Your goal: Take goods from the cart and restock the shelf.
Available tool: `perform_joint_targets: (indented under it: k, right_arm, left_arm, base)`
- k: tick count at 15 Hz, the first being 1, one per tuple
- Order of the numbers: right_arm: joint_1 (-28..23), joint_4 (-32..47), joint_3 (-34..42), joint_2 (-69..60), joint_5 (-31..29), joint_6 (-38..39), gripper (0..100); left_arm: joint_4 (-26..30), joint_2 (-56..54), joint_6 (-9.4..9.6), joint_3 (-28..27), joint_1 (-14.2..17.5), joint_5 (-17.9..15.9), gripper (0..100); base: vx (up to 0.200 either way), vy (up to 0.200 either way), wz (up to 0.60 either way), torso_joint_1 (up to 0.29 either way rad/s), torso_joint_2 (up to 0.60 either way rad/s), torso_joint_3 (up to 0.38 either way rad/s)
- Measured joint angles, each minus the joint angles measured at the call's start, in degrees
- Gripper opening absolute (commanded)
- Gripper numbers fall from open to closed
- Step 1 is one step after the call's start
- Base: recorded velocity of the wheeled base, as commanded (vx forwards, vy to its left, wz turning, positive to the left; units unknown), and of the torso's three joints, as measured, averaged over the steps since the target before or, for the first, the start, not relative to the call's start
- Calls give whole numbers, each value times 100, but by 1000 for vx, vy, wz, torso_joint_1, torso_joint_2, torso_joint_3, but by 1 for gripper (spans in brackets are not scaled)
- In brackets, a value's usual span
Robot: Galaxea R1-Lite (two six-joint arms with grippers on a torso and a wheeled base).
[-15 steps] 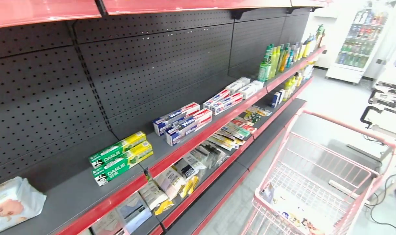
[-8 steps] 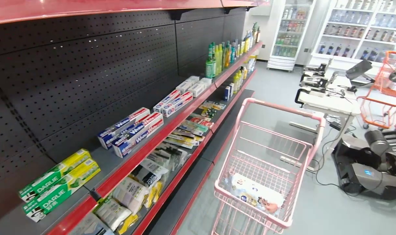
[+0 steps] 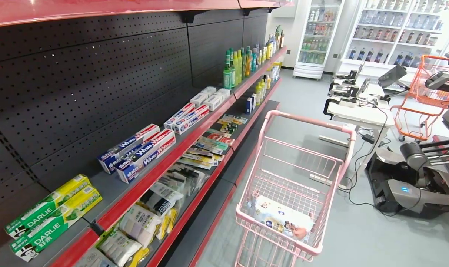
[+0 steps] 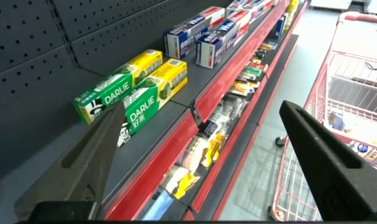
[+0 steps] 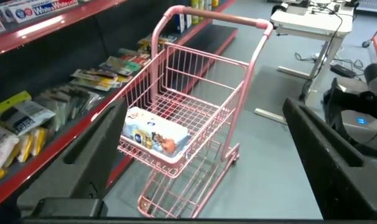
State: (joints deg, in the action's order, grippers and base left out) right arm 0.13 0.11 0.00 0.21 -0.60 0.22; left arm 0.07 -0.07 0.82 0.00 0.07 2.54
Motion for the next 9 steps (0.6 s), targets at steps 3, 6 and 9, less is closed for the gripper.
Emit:
perform_joint_targets:
  k: [3,6,9]
  right_arm:
    - [-29,5,-5,32,55,-22,100]
    - [-46,-9,-837,450,-73,583,100]
    - [-35,167,-2249,2027,89,1045,100]
  left_arm:
    - [2,0,-2,0,0,0,100]
    - [-2,0,-20,0,0,0,100]
    - [-5,0,-20,0,0,0,100]
  base:
    - [0,0,0,0,0,0]
    - [0,0,0,0,0,0]
    - [0,0,0,0,0,0]
